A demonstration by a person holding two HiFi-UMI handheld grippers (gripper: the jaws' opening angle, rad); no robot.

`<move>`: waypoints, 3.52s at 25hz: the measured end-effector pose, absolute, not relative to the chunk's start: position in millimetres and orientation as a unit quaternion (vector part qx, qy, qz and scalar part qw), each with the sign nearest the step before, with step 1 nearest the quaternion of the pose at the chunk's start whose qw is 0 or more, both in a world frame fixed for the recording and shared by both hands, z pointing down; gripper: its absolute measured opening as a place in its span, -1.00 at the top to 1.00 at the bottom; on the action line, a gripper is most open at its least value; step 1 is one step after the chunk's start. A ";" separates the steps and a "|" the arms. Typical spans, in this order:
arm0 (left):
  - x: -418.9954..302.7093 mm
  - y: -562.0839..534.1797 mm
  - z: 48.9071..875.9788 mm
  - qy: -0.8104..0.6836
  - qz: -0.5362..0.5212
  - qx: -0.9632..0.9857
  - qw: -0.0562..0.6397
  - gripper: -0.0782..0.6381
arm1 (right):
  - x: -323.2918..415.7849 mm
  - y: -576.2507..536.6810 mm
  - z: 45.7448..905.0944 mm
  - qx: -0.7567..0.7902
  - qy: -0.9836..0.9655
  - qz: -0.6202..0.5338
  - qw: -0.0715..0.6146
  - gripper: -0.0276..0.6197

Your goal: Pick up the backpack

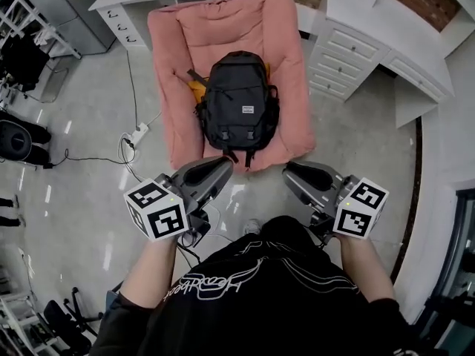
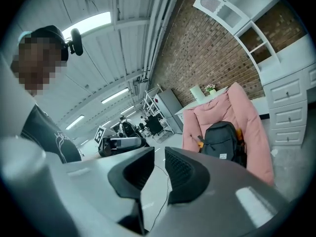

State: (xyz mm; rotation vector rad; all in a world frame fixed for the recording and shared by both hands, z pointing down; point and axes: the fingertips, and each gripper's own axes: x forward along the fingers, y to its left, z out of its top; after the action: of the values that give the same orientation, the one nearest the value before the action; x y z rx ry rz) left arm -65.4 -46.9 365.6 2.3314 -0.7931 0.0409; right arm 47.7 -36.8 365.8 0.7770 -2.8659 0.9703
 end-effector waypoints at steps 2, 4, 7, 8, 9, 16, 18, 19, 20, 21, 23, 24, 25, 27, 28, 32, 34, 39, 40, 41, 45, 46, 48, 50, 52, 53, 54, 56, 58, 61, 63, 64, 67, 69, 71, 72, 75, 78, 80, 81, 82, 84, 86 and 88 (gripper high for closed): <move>-70.9 -59.7 374.4 -0.310 0.017 0.889 0.336 0.69 | 46.4 -45.8 374.7 0.247 -0.916 0.314 0.019 0.66; -73.2 -71.2 383.0 -0.312 0.016 0.886 0.342 0.61 | 47.4 -57.6 383.6 0.247 -0.915 0.318 0.027 0.65; -76.5 -89.4 396.2 -0.317 0.023 0.881 0.350 0.50 | 49.4 -80.1 394.7 0.247 -0.912 0.327 0.032 0.59; -78.1 -96.7 400.2 -0.321 0.027 0.879 0.352 0.47 | 49.8 -88.7 397.7 0.246 -0.911 0.330 0.035 0.55; -80.3 -105.0 403.8 -0.327 0.032 0.876 0.353 0.43 | 49.9 -98.0 400.3 0.245 -0.910 0.332 0.038 0.53; -99.2 -174.2 430.1 -0.369 0.047 0.853 0.366 0.27 | 44.9 -171.0 421.7 0.227 -0.910 0.339 0.072 0.40; -104.1 -195.0 437.8 -0.376 0.046 0.848 0.370 0.21 | 44.9 -192.4 431.3 0.227 -0.908 0.343 0.082 0.34; -106.3 -205.1 442.2 -0.379 0.047 0.846 0.372 0.18 | 45.6 -203.7 437.2 0.230 -0.906 0.344 0.088 0.34; -108.3 -214.8 447.4 -0.382 0.050 0.844 0.374 0.14 | 46.5 -215.4 444.0 0.235 -0.904 0.345 0.095 0.33; -110.4 -224.0 453.5 -0.385 0.056 0.841 0.376 0.10 | 47.6 -227.2 451.4 0.241 -0.901 0.346 0.102 0.32; -115.2 -241.3 468.0 -0.391 0.073 0.836 0.377 0.01 | 49.0 -249.1 467.9 0.248 -0.896 0.348 0.120 0.31; -117.7 -249.6 475.9 -0.393 0.080 0.834 0.378 0.00 | 49.1 -258.5 476.9 0.247 -0.894 0.349 0.131 0.25; -119.9 -257.9 484.0 -0.395 0.086 0.832 0.380 -0.03 | 48.9 -267.4 485.9 0.246 -0.892 0.352 0.142 0.20; -123.0 -274.8 500.6 -0.392 0.096 0.830 0.386 -0.04 | 49.2 -286.1 503.2 0.247 -0.887 0.356 0.160 0.12; -124.2 -282.5 509.6 -0.390 0.102 0.828 0.389 -0.06 | 49.7 -295.9 511.3 0.252 -0.884 0.356 0.168 0.11; -130.0 -304.5 549.4 -0.390 0.139 0.813 0.409 -0.13 | 44.0 -326.9 546.3 0.264 -0.880 0.335 0.210 0.00; -131.8 -312.4 569.0 -0.392 0.152 0.803 0.422 -0.17 | 38.5 -336.3 567.0 0.262 -0.874 0.339 0.228 -0.05; -141.6 -334.9 613.1 -0.407 0.198 0.786 0.421 -0.22 | 40.1 -362.2 618.5 0.276 -0.850 0.362 0.266 -0.08; -145.0 -340.3 620.4 -0.410 0.206 0.783 0.420 -0.23 | 41.2 -367.3 627.1 0.279 -0.846 0.365 0.272 -0.08; -148.6 -346.4 627.3 -0.416 0.213 0.779 0.419 -0.24 | 42.3 -372.7 634.9 0.282 -0.842 0.366 0.277 -0.08; -169.3 -373.0 657.1 -0.454 0.230 0.751 0.421 -0.25 | 41.5 -393.9 666.6 0.281 -0.836 0.355 0.309 -0.08; -172.6 -376.3 665.3 -0.459 0.232 0.745 0.425 -0.25 | 40.0 -396.6 674.3 0.277 -0.835 0.355 0.316 -0.08; -175.6 -380.3 680.5 -0.460 0.240 0.738 0.431 -0.25 | 36.9 -401.5 686.0 0.273 -0.833 0.358 0.322 -0.08; -177.9 -386.3 692.1 -0.459 0.247 0.739 0.426 -0.25 | 34.0 -406.9 693.5 0.270 -0.833 0.360 0.321 -0.08; -179.4 -393.9 700.4 -0.458 0.254 0.745 0.412 -0.25 | 32.3 -411.3 699.8 0.268 -0.834 0.362 0.318 -0.08; -179.5 -397.3 704.5 -0.456 0.264 0.749 0.401 -0.25 | 31.7 -412.8 702.8 0.267 -0.835 0.364 0.316 -0.08; -179.3 -400.0 709.3 -0.451 0.276 0.753 0.391 -0.25 | 31.0 -413.9 705.5 0.265 -0.835 0.367 0.313 -0.08; -178.7 -404.2 719.5 -0.438 0.295 0.758 0.384 -0.25 | 29.3 -415.3 710.5 0.262 -0.834 0.375 0.307 -0.08; -177.8 -407.2 727.3 -0.427 0.299 0.759 0.389 -0.25 | 27.2 -415.6 715.3 0.256 -0.833 0.386 0.303 -0.08; -174.9 -409.1 733.5 -0.416 0.293 0.761 0.403 -0.24 | 23.0 -414.4 721.2 0.243 -0.830 0.403 0.299 -0.08; -172.7 -409.8 735.0 -0.409 0.285 0.763 0.412 -0.19 | 20.6 -415.5 723.7 0.241 -0.828 0.409 0.298 -0.08; -172.6 -410.0 735.4 -0.406 0.283 0.763 0.415 -0.17 | 19.7 -416.3 724.6 0.242 -0.827 0.410 0.298 -0.08; -174.0 -409.5 735.5 -0.396 0.280 0.766 0.423 -0.11 | 17.5 -417.3 725.8 0.244 -0.827 0.410 0.298 -0.06; -173.6 -408.6 734.7 -0.396 0.278 0.767 0.422 -0.09 | 16.4 -416.5 725.8 0.243 -0.829 0.407 0.298 0.03; -173.0 -406.8 732.9 -0.402 0.277 0.766 0.418 -0.06 | 15.8 -415.2 725.7 0.246 -0.829 0.402 0.299 0.12; -172.9 -405.7 731.6 -0.407 0.275 0.765 0.416 -0.04 | 15.4 -414.5 725.5 0.249 -0.829 0.401 0.299 0.17; -172.2 -402.7 727.9 -0.420 0.267 0.762 0.416 0.02 | 14.6 -412.7 725.0 0.257 -0.829 0.398 0.297 0.27; -171.7 -397.8 724.8 -0.427 0.266 0.757 0.417 0.07 | 14.7 -410.0 724.1 0.262 -0.827 0.403 0.292 0.30; -170.7 -394.6 721.0 -0.430 0.262 0.755 0.420 0.12 | 14.9 -408.3 722.4 0.265 -0.825 0.406 0.290 0.31; -169.8 -392.8 719.0 -0.432 0.261 0.754 0.421 0.14 | 15.3 -407.3 721.3 0.268 -0.825 0.404 0.289 0.32; -168.7 -390.9 717.0 -0.434 0.259 0.753 0.421 0.16 | 16.0 -406.2 720.1 0.272 -0.825 0.401 0.289 0.33; -166.6 -387.2 713.5 -0.440 0.258 0.752 0.418 0.19 | 17.4 -403.5 717.2 0.286 -0.827 0.390 0.285 0.35; -166.2 -382.4 709.0 -0.444 0.260 0.752 0.412 0.21 | 17.1 -398.7 713.5 0.299 -0.831 0.377 0.279 0.39; -165.9 -374.5 703.5 -0.447 0.258 0.754 0.407 0.23 | 16.6 -391.6 709.4 0.307 -0.834 0.366 0.275 0.43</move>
State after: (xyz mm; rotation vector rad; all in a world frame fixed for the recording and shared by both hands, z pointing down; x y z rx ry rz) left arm -165.9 -374.5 703.5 1.9004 -1.1265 0.6514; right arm 16.6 -391.6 709.4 0.8254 -2.2429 0.9844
